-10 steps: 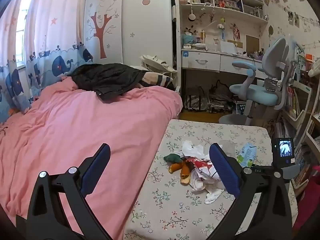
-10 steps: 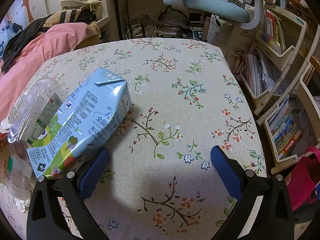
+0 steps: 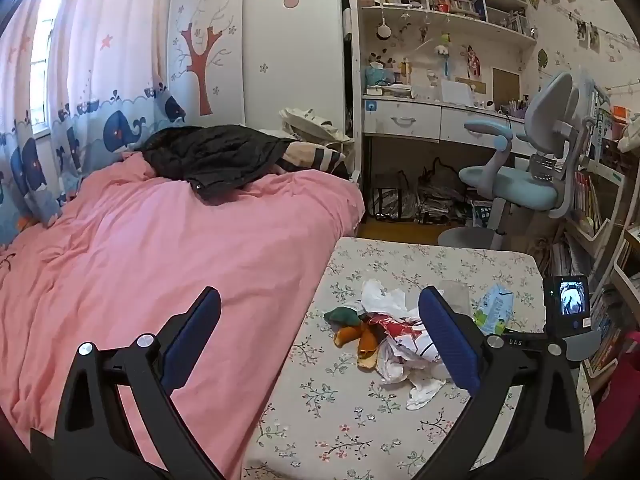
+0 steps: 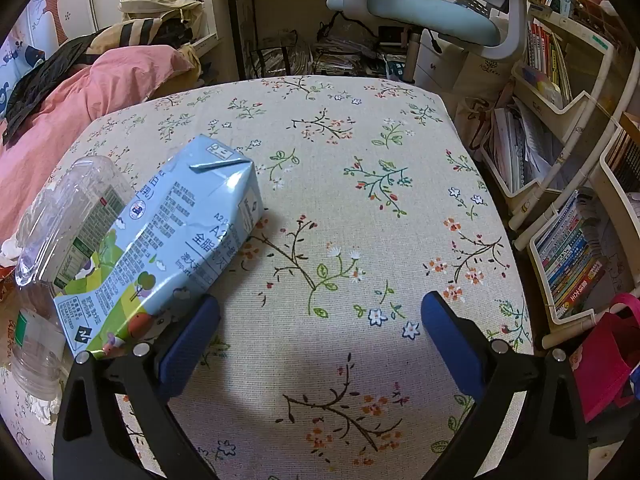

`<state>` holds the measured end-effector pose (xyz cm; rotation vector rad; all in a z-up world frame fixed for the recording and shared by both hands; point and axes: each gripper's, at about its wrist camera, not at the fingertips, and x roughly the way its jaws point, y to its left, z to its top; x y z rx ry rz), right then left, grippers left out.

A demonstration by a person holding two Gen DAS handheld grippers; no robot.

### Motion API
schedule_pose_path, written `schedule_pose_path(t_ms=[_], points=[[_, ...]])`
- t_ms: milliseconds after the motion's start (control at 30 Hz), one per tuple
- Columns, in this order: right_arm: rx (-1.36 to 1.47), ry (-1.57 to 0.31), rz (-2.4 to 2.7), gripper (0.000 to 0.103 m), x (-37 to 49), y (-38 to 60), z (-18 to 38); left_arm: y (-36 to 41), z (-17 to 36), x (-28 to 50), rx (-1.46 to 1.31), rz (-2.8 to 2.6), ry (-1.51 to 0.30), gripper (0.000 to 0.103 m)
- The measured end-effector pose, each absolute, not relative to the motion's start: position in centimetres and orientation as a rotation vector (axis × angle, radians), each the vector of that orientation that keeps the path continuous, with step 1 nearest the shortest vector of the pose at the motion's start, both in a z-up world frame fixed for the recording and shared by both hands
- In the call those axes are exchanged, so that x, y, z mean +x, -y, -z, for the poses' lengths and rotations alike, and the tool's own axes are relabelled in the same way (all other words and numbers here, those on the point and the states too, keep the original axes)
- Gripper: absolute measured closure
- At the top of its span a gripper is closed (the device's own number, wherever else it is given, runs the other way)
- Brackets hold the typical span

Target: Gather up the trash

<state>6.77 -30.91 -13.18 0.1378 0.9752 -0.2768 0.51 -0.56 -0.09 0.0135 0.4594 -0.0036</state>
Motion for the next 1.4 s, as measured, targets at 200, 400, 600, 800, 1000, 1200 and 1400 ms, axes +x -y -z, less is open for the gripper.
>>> schedule_pose_path(t_ms=[200,400,600,800,1000,1200,1400], points=[[0.138,-0.975,0.277,0.006,6.8,30.9,13.2,0.0,0.9,1.7,-0.005,-0.014,-0.491,0.007],[0.138,-0.975,0.277,0.006,6.8,30.9,13.2,-0.4,2.0,3.1,-0.013,-0.037,-0.523,0.007],[0.138,-0.975,0.277,0.006,6.8,30.9,13.2,-0.8,2.3,3.9,-0.024,-0.042,-0.535,0.007],[0.141,-0.974,0.28,0.006,6.8,30.8,13.2,-0.6,2.4,4.5,-0.016,-0.044,-0.538,0.007],[0.164,-1.007,0.305,0.006,6.0,30.5,13.0,-0.4,2.4,5.1,-0.01,-0.037,-0.539,0.007],[0.169,-0.975,0.317,0.006,3.5,29.7,11.0,0.0,2.5,5.0,-0.001,-0.029,-0.539,0.007],[0.146,-0.751,0.27,0.006,-1.5,27.1,4.7,0.0,2.3,4.1,-0.004,-0.021,-0.531,0.007]])
